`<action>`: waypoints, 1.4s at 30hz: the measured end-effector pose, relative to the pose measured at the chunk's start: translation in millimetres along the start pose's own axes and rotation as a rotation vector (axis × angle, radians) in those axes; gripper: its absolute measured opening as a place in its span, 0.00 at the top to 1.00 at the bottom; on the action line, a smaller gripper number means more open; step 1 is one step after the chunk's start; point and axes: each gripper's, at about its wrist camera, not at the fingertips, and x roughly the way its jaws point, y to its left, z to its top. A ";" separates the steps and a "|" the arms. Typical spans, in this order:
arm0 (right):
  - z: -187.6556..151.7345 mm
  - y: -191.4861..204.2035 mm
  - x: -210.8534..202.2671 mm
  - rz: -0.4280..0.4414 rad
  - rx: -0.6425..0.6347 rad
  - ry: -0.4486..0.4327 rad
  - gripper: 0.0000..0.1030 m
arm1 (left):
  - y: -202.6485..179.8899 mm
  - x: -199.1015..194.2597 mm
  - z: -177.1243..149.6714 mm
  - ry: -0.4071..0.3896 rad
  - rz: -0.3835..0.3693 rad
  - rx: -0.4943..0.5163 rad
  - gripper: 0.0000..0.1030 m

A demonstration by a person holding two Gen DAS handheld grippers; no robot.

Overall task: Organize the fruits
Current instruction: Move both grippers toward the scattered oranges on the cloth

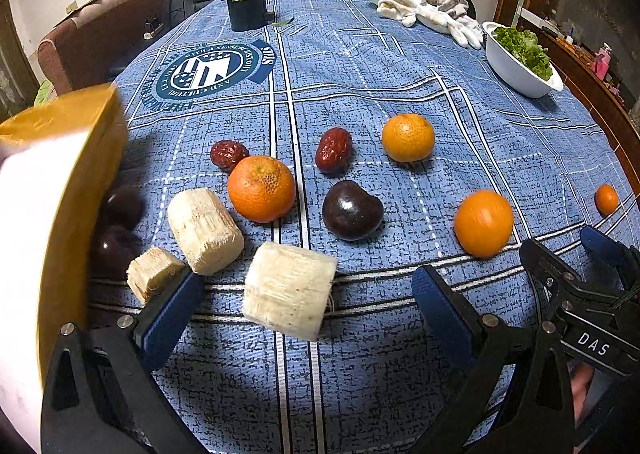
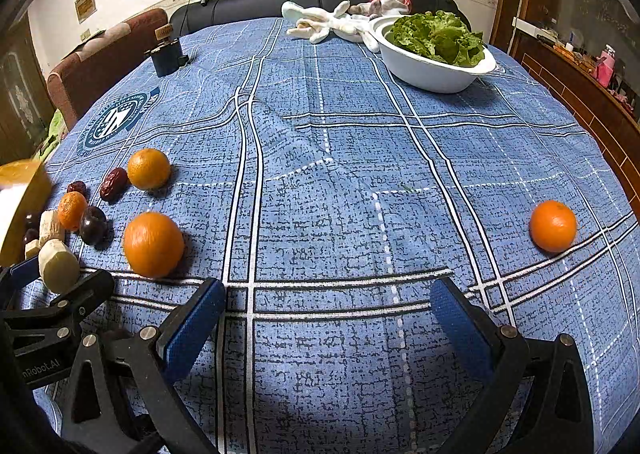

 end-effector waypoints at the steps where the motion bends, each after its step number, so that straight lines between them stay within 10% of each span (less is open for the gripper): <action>1: 0.2 -0.2 0.1 0.007 -0.013 0.005 0.00 | -0.1 0.0 0.1 0.000 0.000 0.000 0.00; 10: -6.3 -63.4 -59.8 0.247 0.021 -0.063 0.04 | 1.0 -0.2 -1.2 0.000 0.000 0.000 0.00; 24: 0.5 -164.9 -90.4 0.061 0.165 -0.154 0.02 | 1.5 0.3 -0.9 0.000 -0.001 0.000 0.00; 36: 22.0 -171.2 -27.5 0.013 0.090 -0.086 0.04 | 1.5 0.3 -0.9 0.000 -0.001 0.000 0.00; 42: 23.3 -175.8 3.6 0.028 0.140 0.015 0.28 | 1.1 0.8 -0.3 -0.008 0.015 -0.029 0.00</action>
